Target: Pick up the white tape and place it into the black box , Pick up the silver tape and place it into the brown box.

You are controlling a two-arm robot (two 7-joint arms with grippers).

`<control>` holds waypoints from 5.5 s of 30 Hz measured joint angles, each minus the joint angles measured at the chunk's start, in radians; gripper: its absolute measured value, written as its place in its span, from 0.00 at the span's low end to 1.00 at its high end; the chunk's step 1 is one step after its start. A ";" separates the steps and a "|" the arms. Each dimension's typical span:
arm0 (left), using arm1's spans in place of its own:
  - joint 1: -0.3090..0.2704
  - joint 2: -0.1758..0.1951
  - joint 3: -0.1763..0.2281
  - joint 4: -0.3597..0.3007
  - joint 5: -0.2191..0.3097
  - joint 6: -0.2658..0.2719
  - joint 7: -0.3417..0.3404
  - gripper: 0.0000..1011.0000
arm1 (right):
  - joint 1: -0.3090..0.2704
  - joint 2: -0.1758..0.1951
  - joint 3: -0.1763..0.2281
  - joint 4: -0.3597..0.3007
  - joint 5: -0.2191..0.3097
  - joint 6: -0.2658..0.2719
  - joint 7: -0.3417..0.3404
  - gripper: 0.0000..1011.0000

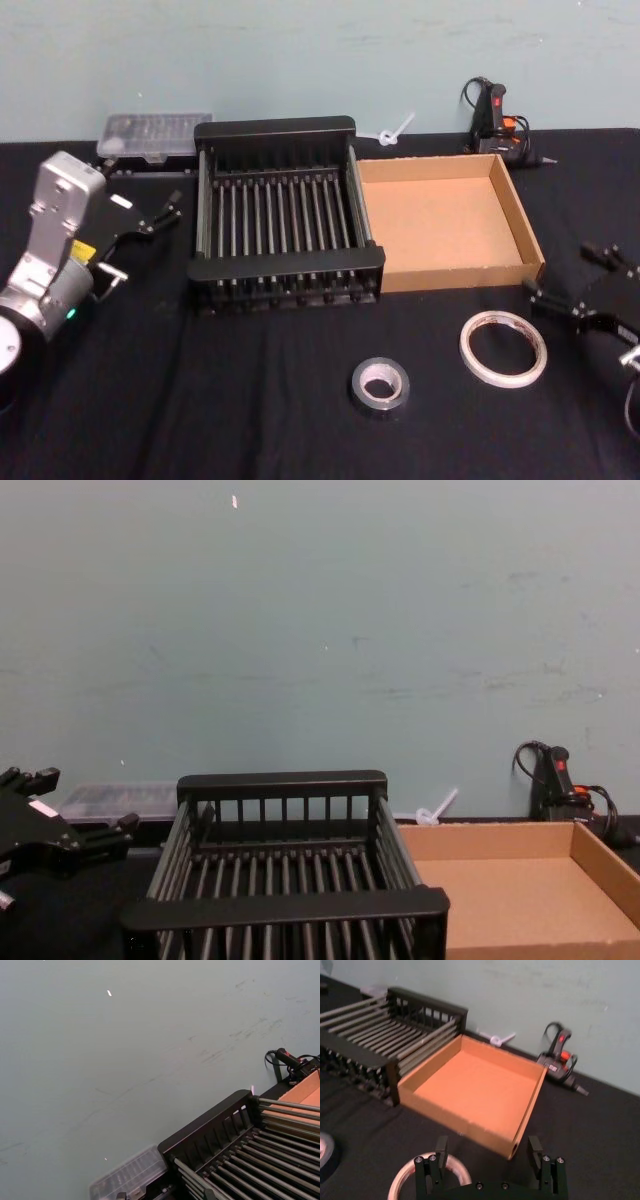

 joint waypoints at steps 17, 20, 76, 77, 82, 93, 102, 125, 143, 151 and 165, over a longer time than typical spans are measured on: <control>0.000 0.000 0.000 0.000 0.000 0.000 0.000 0.99 | 0.009 -0.042 -0.034 0.043 -0.031 0.090 0.054 0.99; 0.000 0.000 0.000 0.000 0.000 0.000 0.000 0.99 | 0.019 -0.054 -0.039 0.056 -0.036 0.107 0.061 0.99; 0.000 0.000 0.000 0.000 0.000 0.000 0.000 0.99 | 0.079 -0.188 -0.002 0.164 -0.121 0.203 0.148 0.99; 0.000 0.000 0.000 0.000 0.000 0.000 0.000 0.99 | 0.079 -0.188 -0.001 0.163 -0.122 0.203 0.149 0.99; 0.000 0.000 0.000 0.000 0.000 0.000 0.000 0.99 | 0.078 -0.190 0.000 0.162 -0.129 0.198 0.152 0.99; 0.000 0.000 0.000 0.000 0.000 0.000 0.000 0.99 | 0.077 -0.196 0.005 0.162 -0.135 0.196 0.159 0.99; 0.000 0.000 0.000 0.000 0.000 0.000 0.000 0.99 | 0.078 -0.197 0.005 0.163 -0.137 0.198 0.162 0.99; 0.000 0.000 0.000 0.000 0.000 0.000 0.000 0.99 | 0.078 -0.196 0.004 0.164 -0.137 0.198 0.161 0.86; 0.000 0.000 0.000 0.000 0.000 0.000 0.000 0.99 | 0.078 -0.196 0.004 0.164 -0.136 0.198 0.160 0.30; 0.000 0.000 0.000 0.000 0.000 0.000 0.000 0.99 | 0.078 -0.196 0.004 0.164 -0.136 0.198 0.160 0.10; 0.000 0.000 0.000 0.000 0.000 0.000 0.000 0.99 | 0.078 -0.196 0.004 0.164 -0.136 0.198 0.160 0.09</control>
